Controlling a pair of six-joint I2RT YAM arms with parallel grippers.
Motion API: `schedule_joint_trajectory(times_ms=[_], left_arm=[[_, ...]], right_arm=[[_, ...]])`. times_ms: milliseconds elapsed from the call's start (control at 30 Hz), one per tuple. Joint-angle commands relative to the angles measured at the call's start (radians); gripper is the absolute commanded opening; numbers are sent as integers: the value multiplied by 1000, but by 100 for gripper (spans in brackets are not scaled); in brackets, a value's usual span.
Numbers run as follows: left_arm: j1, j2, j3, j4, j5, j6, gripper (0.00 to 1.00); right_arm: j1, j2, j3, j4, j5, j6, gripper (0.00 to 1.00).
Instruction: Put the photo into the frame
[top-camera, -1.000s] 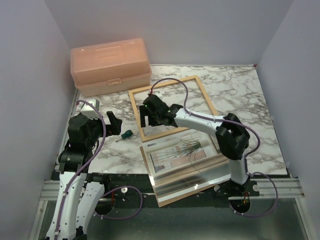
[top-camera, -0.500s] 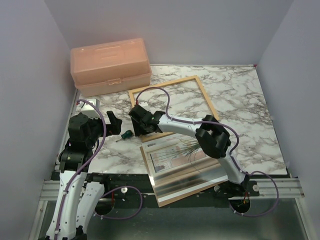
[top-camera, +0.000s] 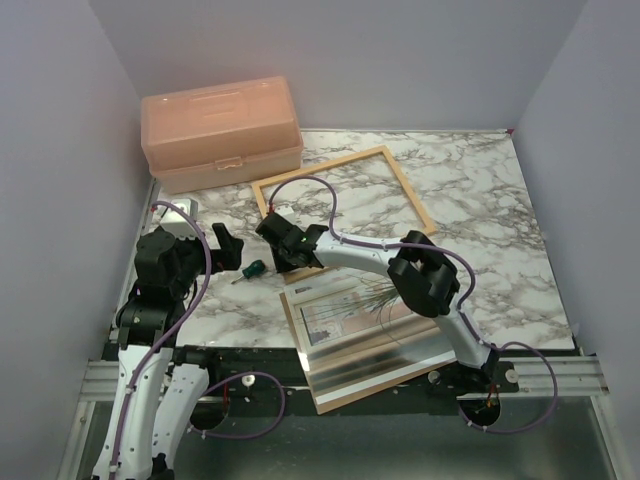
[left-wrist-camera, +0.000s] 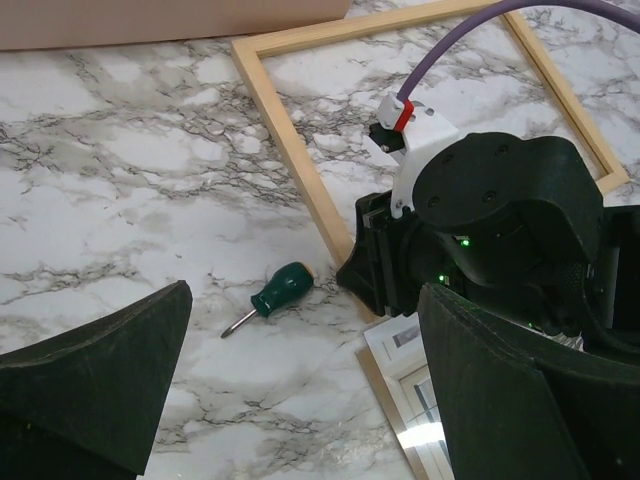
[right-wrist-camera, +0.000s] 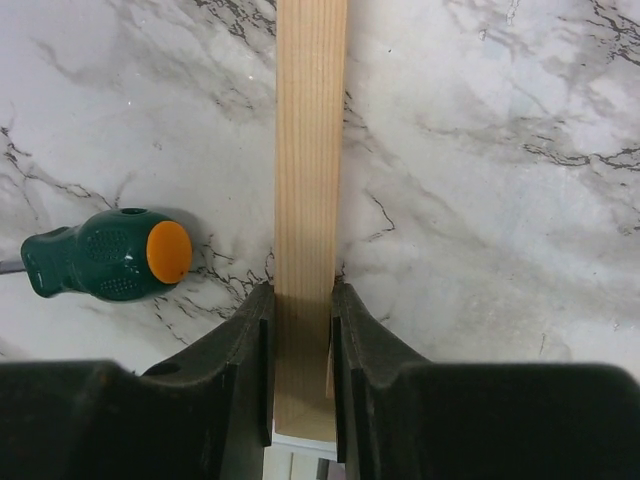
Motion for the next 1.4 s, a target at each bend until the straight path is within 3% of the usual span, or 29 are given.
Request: schedule_joint_trajectory(times_ms=[0,200,400,733,1000,1267,1367], left_arm=[[5,-16,-5,2,18,2,98],[4,-24,-8,-8,36,0,98],[4,-59,-22,-20,43,-5,98],[3,-37,-21,-22,63,-6,99],[3,-27,-26,-6,153,3,99],[0,-18,-39,26,256,11,99],[-1,-5,-39,32,288,12,99]], right_arm=[[10,12,43,-57,73,-42,5],[11,-99,67,-128,120,-84,1],[11,-252,-28,-184,133,-78,1],[13,-595,-448,-155,34,15,1],[34,-816,-817,95,-145,102,4],[170,-749,-864,142,-148,70,7],[201,-705,-838,122,-130,78,20]])
